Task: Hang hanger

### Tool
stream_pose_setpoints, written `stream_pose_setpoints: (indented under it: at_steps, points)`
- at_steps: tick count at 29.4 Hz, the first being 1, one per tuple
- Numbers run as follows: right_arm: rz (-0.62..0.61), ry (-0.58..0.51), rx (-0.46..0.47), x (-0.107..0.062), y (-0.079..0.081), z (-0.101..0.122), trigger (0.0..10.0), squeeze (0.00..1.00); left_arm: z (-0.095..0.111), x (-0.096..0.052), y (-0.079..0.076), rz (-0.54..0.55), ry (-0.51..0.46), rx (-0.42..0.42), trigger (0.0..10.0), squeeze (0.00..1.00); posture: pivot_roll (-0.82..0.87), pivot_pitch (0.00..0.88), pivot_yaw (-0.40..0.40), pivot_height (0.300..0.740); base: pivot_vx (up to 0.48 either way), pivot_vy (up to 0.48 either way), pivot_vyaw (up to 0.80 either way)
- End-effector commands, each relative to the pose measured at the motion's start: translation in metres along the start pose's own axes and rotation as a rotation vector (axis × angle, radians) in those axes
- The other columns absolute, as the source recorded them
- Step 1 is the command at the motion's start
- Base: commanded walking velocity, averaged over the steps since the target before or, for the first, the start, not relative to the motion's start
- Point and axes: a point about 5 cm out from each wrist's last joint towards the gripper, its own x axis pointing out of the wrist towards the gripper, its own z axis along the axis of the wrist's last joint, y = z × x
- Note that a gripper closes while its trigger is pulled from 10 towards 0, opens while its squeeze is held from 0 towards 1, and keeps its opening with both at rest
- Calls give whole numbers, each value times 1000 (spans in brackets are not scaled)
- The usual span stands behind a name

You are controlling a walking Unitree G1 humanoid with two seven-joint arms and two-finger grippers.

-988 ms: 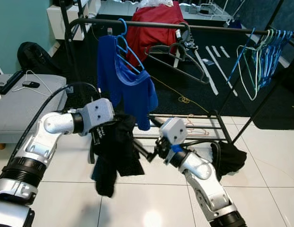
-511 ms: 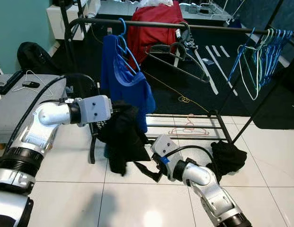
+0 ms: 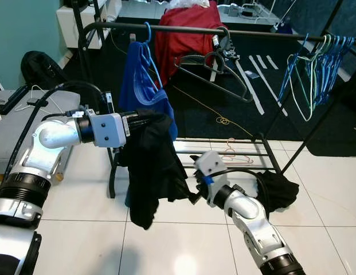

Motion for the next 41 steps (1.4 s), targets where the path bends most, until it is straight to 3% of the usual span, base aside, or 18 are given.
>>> stream_pose_setpoints:
  at_steps: [1,8,16,24,26,27,28,29,30,31,32,41]
  points:
    - [-3,-23,37,-1,-5,-4,10000,0,11,4,10,38,-74,31,10000,0,2,213,-14,740,0,0,0]
    - [29,-51,67,4,-14,-6,10000,0,23,9,17,33,-139,52,10000,0,10,214,-13,740,0,0,0]
    - [46,-104,16,8,-20,2,10000,0,29,14,14,21,-174,49,10000,0,12,215,-12,740,0,0,0]
    - [68,-40,21,15,-21,-8,10000,0,44,21,15,30,-252,40,10000,0,17,214,-8,740,0,0,0]
    - [78,-27,36,16,-20,-11,9569,0,47,22,18,46,-267,39,10000,0,19,212,-9,740,0,0,0]
    - [77,-17,60,17,-20,-14,7020,0,51,23,22,63,-282,39,10000,0,19,212,-9,740,0,0,0]
    - [72,-11,83,17,-21,-17,3412,0,54,23,26,74,-295,39,10000,0,20,209,-9,740,0,0,0]
    - [72,-11,83,17,-21,-17,3412,0,54,23,26,74,-295,39,10000,0,20,209,-9,740,0,0,0]
    - [67,-7,98,17,-22,-19,863,0,56,24,29,81,-304,40,10000,0,22,209,-9,740,0,0,0]
    - [67,-7,98,17,-22,-19,863,0,56,24,29,81,-304,40,10000,0,22,209,-9,740,0,0,0]
    - [61,-8,106,18,-23,-20,0,0,59,25,30,80,-313,38,10000,0,25,206,-10,740,0,0,0]
    - [75,-30,104,19,-25,-18,0,0,61,26,26,67,-305,21,10000,0,18,196,-13,740,0,0,0]
